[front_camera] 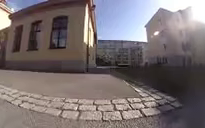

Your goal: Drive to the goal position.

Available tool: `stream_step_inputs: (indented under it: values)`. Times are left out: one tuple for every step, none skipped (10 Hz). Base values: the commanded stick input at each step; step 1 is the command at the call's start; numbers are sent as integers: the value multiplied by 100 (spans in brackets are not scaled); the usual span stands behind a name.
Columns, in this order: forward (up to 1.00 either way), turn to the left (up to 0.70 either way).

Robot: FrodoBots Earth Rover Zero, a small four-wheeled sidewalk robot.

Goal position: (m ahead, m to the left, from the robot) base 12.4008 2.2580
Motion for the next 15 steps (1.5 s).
stream_step_inputs:
  values:
    - [60,0]
    - [60,0]
    - [60,0]
    - [60,0]
    - [60,0]
    - [60,0]
    - [60,0]
    - [60,0]
    - [60,0]
    - [60,0]
    - [60,0]
    - [60,0]
    - [60,0]
    - [60,0]
    - [60,0]
